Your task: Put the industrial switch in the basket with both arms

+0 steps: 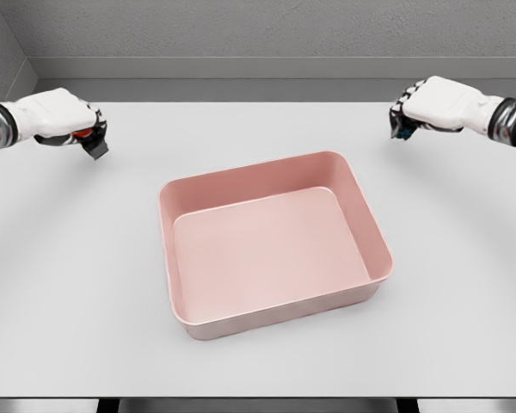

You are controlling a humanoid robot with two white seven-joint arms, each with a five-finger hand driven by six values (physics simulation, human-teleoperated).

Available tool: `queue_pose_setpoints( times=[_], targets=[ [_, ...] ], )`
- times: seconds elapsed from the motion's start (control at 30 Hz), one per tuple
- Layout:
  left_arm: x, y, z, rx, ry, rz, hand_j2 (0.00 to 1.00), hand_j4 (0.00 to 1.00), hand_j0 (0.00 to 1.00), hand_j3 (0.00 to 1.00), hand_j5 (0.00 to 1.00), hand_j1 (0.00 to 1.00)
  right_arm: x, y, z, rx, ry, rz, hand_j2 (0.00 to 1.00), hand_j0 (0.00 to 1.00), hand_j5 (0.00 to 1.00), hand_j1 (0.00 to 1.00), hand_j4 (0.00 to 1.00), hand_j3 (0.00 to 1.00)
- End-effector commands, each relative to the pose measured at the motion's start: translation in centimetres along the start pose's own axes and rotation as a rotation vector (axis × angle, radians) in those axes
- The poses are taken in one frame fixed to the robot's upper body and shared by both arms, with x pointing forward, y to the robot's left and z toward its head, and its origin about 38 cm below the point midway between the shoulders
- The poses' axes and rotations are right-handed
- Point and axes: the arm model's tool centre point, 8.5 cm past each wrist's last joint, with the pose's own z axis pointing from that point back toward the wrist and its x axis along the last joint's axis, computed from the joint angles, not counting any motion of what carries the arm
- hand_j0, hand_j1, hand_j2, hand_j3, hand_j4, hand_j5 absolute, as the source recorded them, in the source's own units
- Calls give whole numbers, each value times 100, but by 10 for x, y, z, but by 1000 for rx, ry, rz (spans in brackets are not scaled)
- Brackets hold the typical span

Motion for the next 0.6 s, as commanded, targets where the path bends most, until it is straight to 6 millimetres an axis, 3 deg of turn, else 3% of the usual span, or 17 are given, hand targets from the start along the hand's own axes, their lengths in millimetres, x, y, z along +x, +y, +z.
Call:
queue_pose_setpoints(
  times=[0.0,0.33,0.57],
  targets=[
    [4,3,2,15,-37,3,50,50,50,50,50,50,-4,-8,10,-31,6,16,49,49,49,49,49,49],
    [18,35,10,110,-195,-29,50,50,50,50,50,50,-22,-16,46,-57,57,39,48,48,48,48,48,48],
    [26,57,26,177,-251,-15,50,50,50,50,50,50,-17,-26,45,-85,42,55,46,46,46,46,46,46]
  ],
)
